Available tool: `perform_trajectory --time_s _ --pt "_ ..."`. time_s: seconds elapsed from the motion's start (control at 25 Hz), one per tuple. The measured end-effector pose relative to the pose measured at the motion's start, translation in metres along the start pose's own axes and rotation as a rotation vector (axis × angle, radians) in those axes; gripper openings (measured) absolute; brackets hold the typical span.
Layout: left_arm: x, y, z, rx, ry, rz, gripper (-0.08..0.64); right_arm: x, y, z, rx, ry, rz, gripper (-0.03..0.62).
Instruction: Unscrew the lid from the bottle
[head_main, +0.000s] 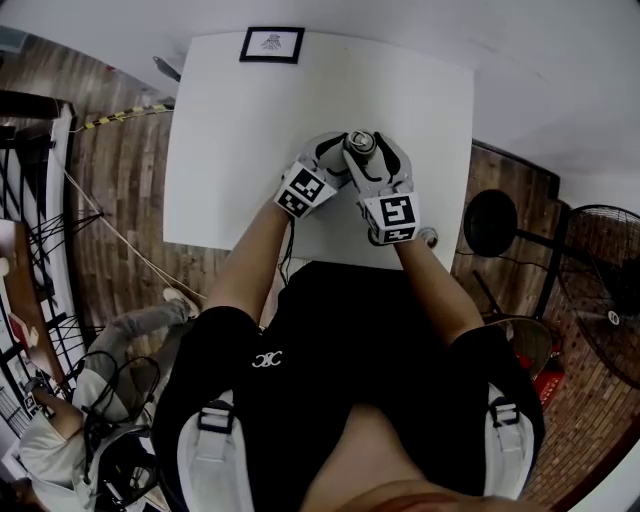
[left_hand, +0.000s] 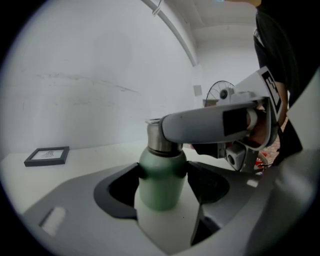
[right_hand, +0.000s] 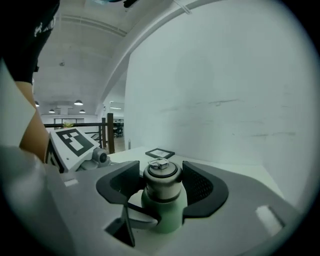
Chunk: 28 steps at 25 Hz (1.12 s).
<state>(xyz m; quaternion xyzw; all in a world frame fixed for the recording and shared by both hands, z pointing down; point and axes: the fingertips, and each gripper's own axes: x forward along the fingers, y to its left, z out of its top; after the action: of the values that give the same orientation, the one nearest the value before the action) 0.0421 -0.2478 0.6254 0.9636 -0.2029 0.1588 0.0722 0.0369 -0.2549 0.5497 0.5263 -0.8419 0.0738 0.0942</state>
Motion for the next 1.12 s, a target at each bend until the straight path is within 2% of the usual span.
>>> perform_trajectory --time_s 0.12,0.28,0.36,0.52,0.76,0.88,1.0,1.12 --pt "0.001 0.003 0.000 -0.003 0.004 0.002 0.356 0.005 -0.006 0.002 -0.012 0.002 -0.086 0.245" --pt "0.003 0.005 -0.002 -0.004 0.009 0.001 0.356 0.007 -0.009 0.000 -0.003 0.007 -0.070 0.245" --pt "0.003 0.004 -0.002 -0.004 0.007 -0.001 0.356 0.006 -0.007 -0.003 -0.004 0.003 -0.021 0.244" --pt "0.000 0.004 0.000 -0.004 0.004 -0.004 0.356 0.007 -0.001 -0.002 -0.072 0.034 0.117 0.244" --pt "-0.003 0.001 0.003 0.006 -0.001 -0.015 0.356 0.002 0.005 -0.001 -0.140 0.102 0.437 0.244" --pt "-0.005 -0.003 0.005 0.014 -0.008 -0.023 0.356 -0.004 0.008 0.009 -0.181 0.093 0.565 0.244" --pt "-0.008 -0.011 0.007 0.021 -0.019 -0.026 0.356 -0.011 0.006 0.032 -0.160 0.052 0.628 0.244" --pt "-0.012 -0.010 0.009 0.022 -0.025 -0.024 0.356 -0.011 0.001 0.054 -0.145 0.018 0.628 0.244"
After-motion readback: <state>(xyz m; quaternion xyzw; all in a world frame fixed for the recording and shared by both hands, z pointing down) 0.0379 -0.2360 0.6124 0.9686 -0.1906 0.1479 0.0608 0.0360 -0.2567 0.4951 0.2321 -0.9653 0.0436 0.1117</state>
